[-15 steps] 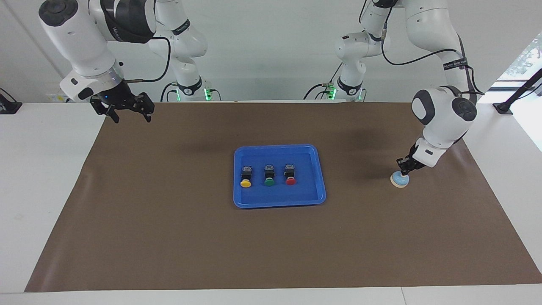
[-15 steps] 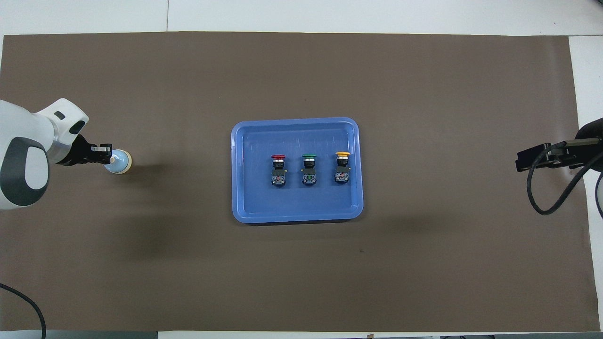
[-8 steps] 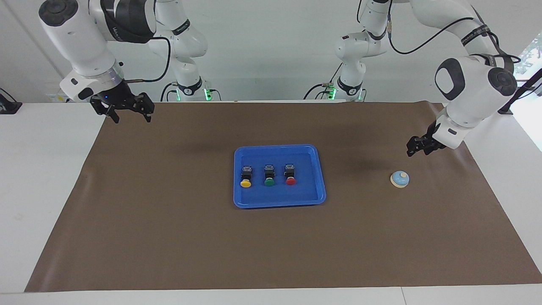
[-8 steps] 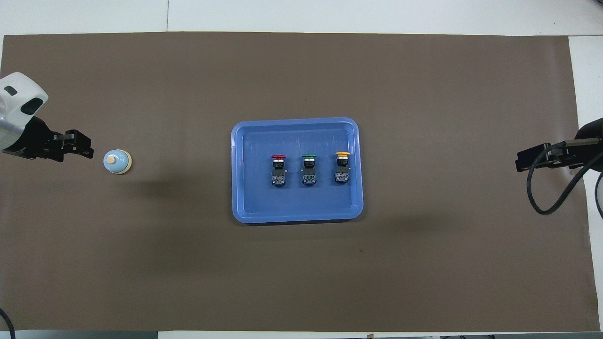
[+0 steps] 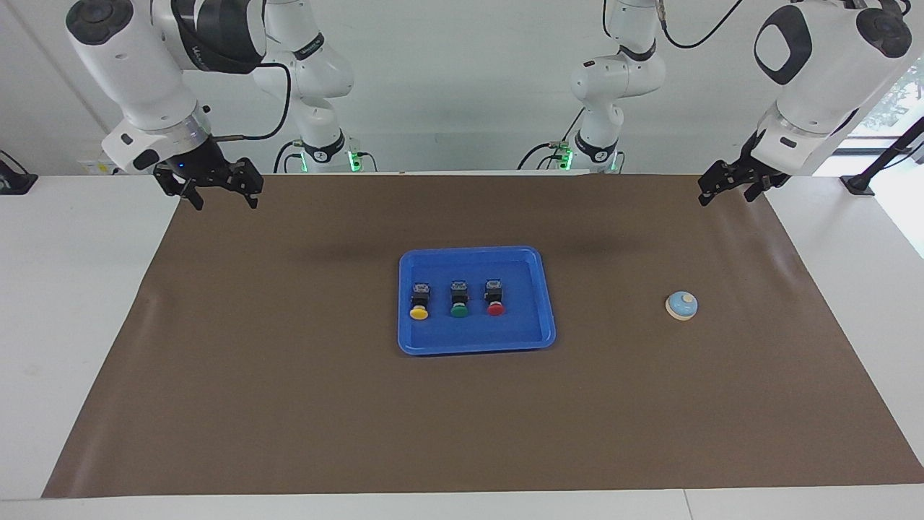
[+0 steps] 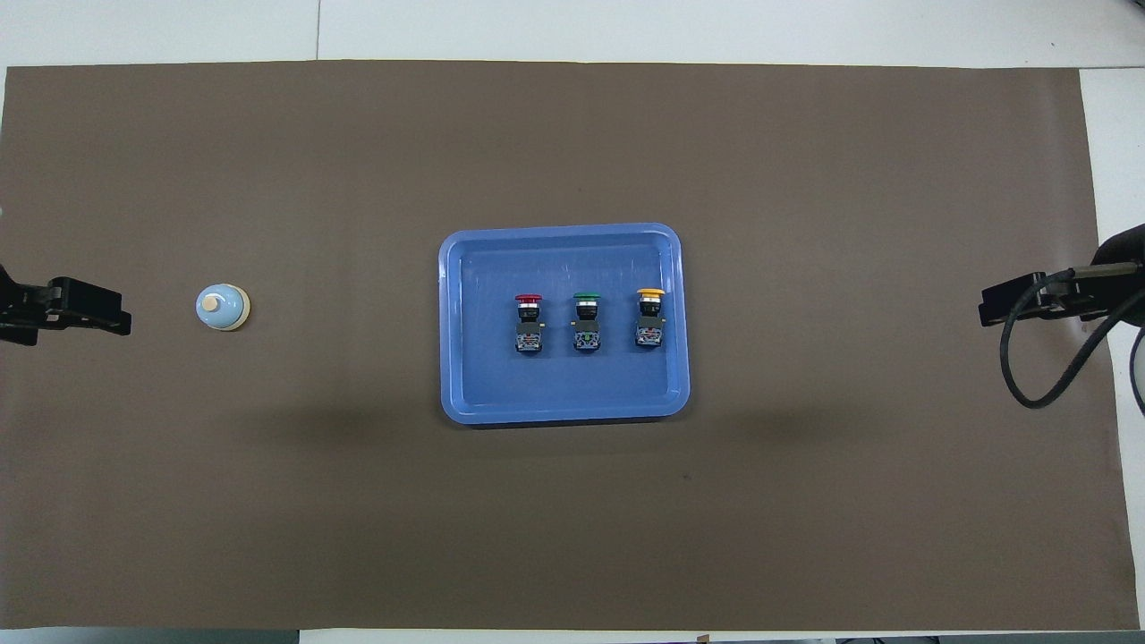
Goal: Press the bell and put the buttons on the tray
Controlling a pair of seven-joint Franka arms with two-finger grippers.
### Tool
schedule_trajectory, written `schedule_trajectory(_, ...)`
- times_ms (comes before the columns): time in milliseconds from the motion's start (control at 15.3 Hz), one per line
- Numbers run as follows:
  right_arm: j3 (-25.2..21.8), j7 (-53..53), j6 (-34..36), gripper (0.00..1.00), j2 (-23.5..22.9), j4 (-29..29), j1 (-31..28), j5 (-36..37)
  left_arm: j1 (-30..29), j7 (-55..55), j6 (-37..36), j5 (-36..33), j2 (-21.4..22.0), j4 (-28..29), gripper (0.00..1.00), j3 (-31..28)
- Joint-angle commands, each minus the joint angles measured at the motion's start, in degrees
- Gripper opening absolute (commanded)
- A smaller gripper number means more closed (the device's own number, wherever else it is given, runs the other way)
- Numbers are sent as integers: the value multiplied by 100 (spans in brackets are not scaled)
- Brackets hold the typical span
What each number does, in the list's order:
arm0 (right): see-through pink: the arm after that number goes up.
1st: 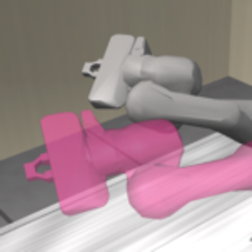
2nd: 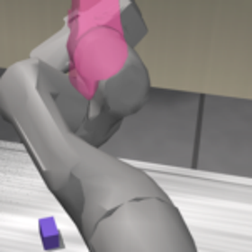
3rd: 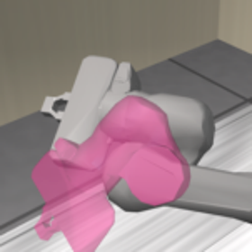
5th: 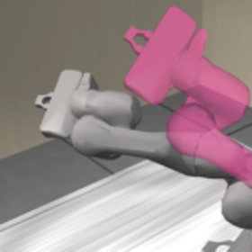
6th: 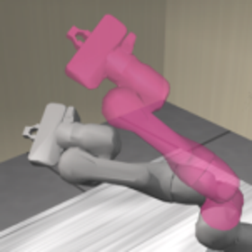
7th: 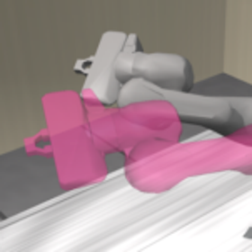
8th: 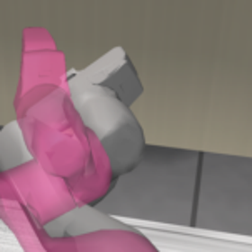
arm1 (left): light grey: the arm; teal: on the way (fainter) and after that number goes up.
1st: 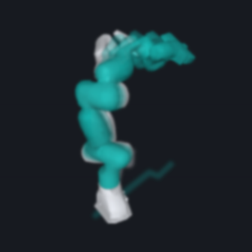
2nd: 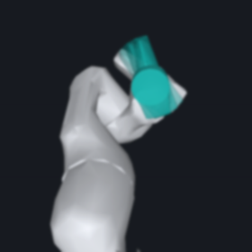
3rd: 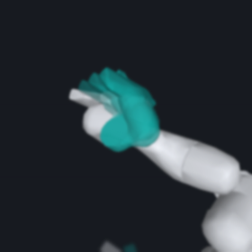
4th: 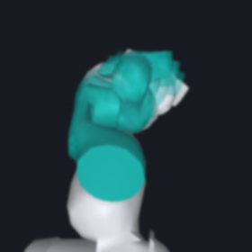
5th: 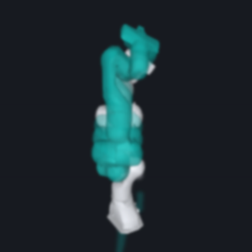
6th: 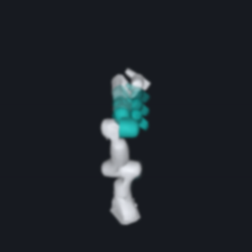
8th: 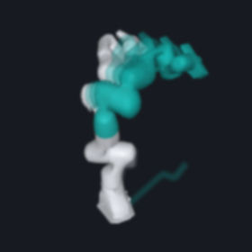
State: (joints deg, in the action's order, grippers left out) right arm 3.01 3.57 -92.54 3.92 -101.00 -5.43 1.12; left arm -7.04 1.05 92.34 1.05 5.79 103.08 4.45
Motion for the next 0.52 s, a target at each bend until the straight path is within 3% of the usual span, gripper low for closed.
schedule_trajectory(0,68,136,52,100,56,-16,-81,46,63,-262,83,-61,28,55,100,-40)
schedule_trajectory(261,68,136,43,100,56,-16,-81,46,438,-228,-181,-44,-314,-67,100,-320)
schedule_trajectory(391,68,136,43,100,56,-16,-81,46,721,-228,-652,-35,-814,-777,100,-620)
schedule_trajectory(457,68,136,43,100,56,-16,-81,46,731,-236,-786,-35,-860,-885,100,-586)
